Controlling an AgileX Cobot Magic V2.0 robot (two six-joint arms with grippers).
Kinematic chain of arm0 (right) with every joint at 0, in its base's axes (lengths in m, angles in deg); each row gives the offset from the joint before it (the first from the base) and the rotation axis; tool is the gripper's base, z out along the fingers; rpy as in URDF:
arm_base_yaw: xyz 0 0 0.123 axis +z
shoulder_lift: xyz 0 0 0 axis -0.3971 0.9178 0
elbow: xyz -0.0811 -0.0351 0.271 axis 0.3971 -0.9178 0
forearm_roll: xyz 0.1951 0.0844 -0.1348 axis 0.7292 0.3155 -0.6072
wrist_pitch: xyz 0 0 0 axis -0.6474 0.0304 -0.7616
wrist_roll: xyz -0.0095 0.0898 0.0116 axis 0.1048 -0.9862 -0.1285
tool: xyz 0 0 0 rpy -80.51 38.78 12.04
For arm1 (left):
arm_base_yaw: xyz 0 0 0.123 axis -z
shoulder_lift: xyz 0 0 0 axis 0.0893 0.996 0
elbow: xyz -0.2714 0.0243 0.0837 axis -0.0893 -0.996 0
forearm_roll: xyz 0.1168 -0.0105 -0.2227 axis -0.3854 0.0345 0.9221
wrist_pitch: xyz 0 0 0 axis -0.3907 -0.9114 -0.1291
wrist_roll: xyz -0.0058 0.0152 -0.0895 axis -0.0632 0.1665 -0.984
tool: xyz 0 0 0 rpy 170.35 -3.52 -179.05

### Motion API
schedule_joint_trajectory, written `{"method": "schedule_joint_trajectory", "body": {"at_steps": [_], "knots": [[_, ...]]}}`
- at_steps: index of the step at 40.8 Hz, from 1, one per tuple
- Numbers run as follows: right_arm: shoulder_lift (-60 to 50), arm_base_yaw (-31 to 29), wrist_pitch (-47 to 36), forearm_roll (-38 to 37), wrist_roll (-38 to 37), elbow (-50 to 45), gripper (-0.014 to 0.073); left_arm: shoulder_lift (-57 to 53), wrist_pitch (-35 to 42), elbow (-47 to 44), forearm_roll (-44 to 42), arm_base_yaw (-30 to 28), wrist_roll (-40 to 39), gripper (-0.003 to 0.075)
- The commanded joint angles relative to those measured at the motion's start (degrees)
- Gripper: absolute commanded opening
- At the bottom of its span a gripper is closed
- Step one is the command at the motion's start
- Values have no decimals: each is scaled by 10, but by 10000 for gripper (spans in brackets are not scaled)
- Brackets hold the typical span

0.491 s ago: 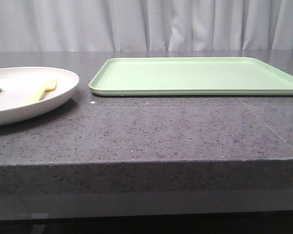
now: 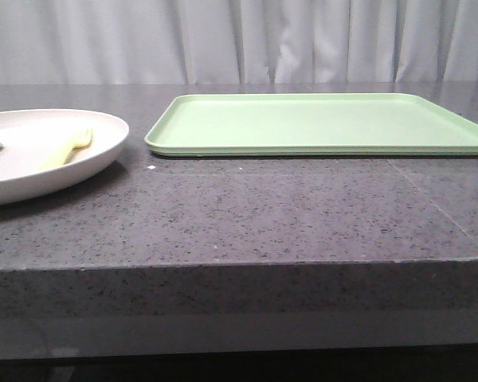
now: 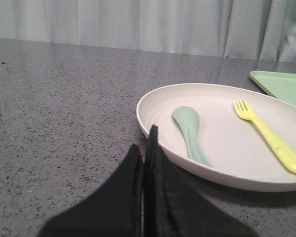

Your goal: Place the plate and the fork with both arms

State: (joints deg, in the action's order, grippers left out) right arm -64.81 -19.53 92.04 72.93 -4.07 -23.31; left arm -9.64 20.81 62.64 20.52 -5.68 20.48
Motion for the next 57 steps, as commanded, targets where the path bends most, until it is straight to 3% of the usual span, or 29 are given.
{"method": "schedule_joint_trajectory", "body": {"at_steps": [1, 29, 42, 53, 57], "knots": [[-10, -4, -43, -4, 5, 2, -117, -11, 48, -2, 1, 0, 0, -18], [-10, -4, -46, -4, 5, 2, -117, -11, 48, -2, 1, 0, 0, -18], [-10, -4, -98, -4, 5, 2, -117, -11, 79, -2, 1, 0, 0, -18], [-10, -4, -116, -3, 5, 47, -117, -11, 206, 11, 33, 0, 0, -18], [-10, -4, -116, -3, 5, 89, -117, -10, 218, 45, 33, 0, 0, -18]]}}
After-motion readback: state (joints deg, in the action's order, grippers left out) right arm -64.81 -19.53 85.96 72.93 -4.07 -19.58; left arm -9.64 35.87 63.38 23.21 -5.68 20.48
